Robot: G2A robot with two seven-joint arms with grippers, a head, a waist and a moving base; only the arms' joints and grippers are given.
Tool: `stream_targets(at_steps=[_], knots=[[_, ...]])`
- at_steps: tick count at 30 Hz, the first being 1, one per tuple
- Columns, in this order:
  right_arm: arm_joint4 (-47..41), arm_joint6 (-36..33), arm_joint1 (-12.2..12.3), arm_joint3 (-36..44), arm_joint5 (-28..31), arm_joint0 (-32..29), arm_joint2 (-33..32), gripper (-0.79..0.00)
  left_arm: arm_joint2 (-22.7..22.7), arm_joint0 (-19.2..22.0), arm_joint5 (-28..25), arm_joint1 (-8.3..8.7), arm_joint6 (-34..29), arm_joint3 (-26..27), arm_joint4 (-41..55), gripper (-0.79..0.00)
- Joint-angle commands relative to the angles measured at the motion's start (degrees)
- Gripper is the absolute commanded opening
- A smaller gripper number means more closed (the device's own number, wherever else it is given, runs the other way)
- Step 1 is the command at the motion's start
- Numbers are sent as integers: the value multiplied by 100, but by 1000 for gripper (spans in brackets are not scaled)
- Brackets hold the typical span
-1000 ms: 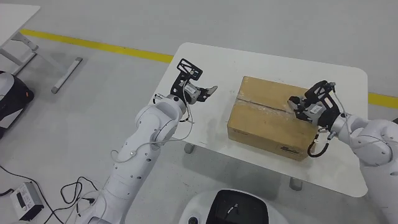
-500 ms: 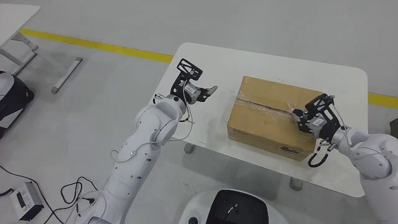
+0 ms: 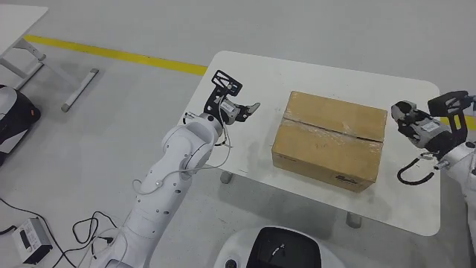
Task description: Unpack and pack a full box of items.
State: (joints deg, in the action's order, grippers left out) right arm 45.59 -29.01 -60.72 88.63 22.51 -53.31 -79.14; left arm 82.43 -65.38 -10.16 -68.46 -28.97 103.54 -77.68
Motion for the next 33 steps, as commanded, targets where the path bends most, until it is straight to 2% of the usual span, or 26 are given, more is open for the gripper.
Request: stream_targets(at_steps=[1, 3, 5, 14, 17, 20, 23, 26, 31, 33], knots=[[204, -268, 40, 593, -921, -397, -332, -785, 0, 0, 0, 0, 0, 0, 0, 0], [256, -360, 59, 1116, -1545, -833, -590, -785, 0, 0, 0, 0, 0, 0, 0, 0], [198, -448, 67, 1501, -1894, -1222, -758, -785, 0, 0, 0, 0, 0, 0, 0, 0], [182, -469, 68, 1549, -1916, -1277, -775, -785, 0, 0, 0, 0, 0, 0, 0, 0], [79, -67, 54, 1624, -1973, -1468, -872, -785, 0, 0, 0, 0, 0, 0, 0, 0], [-55, 588, 29, 1804, -2126, -1900, -1044, -785, 0, 0, 0, 0, 0, 0, 0, 0], [-155, 956, 10, 1954, -2336, -2377, -1231, -785, 0, 0, 0, 0, 0, 0, 0, 0], [-211, 1143, 8, 2146, -2225, -2745, -1399, -785, 0, 0, 0, 0, 0, 0, 0, 0], [-211, 1143, 8, 2146, -2225, -2745, -1399, -785, 0, 0, 0, 0, 0, 0, 0, 0], [-211, 1143, 8, 2146, -2225, -2745, -1399, -785, -18, -67, -37, -14, 70, -21, 307, 0]])
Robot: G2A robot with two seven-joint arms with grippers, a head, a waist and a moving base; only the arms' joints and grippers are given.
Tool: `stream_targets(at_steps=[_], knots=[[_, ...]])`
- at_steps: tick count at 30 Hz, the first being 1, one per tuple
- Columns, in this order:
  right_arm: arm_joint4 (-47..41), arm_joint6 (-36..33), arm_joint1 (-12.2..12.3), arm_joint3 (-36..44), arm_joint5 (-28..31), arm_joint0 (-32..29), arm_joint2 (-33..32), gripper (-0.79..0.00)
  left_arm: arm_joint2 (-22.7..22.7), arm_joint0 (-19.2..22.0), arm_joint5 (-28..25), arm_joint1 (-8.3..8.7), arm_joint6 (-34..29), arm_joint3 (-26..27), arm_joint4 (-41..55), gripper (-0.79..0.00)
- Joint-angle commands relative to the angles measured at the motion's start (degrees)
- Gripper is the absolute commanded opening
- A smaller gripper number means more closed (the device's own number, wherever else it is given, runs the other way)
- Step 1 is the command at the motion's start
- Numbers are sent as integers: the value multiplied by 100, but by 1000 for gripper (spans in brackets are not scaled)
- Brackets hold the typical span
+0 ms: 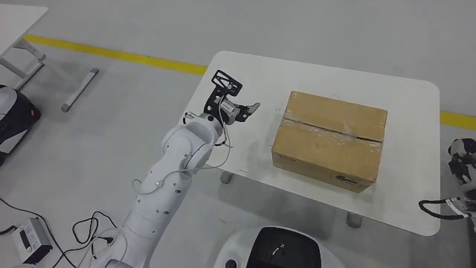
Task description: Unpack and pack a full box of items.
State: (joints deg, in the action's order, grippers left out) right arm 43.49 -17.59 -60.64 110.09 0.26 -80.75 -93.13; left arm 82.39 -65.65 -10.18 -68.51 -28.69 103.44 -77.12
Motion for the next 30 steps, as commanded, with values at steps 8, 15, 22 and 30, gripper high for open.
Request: stream_targets(at_steps=[8, 15, 22, 30], knots=[[-1, 0, 0, 0, 0, -1, 0, -785, 107, -535, 413, -78, 1810, -14, 926, 0], [-1, 0, 0, 0, 0, -1, 0, -203, 277, -745, 392, -67, 2317, 39, 832, 0], [-1, 0, 0, 0, 0, -1, 0, -538, 277, -745, 392, -67, 2316, 39, 831, -1], [-1, 0, 0, 0, 0, -1, 0, -118, 277, -745, 393, -67, 2317, 39, 832, 0]])
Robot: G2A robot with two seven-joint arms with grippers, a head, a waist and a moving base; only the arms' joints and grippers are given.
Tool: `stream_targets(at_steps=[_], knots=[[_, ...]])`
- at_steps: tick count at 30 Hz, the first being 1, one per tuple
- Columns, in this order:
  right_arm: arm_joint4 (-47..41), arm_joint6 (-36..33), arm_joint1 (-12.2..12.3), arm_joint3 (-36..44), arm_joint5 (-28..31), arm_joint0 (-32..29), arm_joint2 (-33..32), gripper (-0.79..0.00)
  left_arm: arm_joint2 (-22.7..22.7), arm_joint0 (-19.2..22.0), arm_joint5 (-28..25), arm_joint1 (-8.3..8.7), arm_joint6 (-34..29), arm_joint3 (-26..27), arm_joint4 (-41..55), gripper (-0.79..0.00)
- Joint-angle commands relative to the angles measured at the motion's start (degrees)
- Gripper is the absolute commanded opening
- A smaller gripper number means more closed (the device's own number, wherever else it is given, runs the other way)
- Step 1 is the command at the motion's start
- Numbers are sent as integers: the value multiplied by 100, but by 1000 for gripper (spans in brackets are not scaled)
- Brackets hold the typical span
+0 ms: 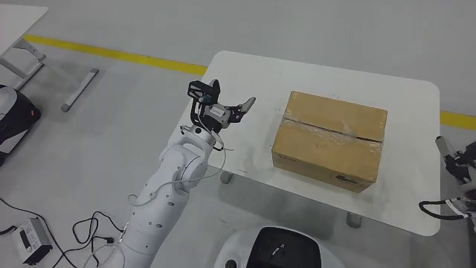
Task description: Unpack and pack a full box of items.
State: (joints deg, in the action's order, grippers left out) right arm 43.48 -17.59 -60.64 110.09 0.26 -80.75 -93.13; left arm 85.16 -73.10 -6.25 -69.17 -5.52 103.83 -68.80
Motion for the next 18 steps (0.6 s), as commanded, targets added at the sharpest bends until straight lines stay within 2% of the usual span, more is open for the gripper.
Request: stream_targets(at_steps=[1, 3, 6, 18], knots=[[0, 0, 0, 0, 0, 0, 0, -84, 0, 0, 0, 0, 0, 0, 0, -1], [0, 0, 0, 0, 0, 0, 0, -34, 0, 0, 0, 0, 0, 0, 0, 0], [0, 0, 0, 0, 0, 0, 0, -3, 0, 0, 0, 0, 0, 0, 0, -1], [0, 0, 0, 0, 0, 0, 0, 0, 0, 0, 0, 0, 0, 0, 0, -1]])
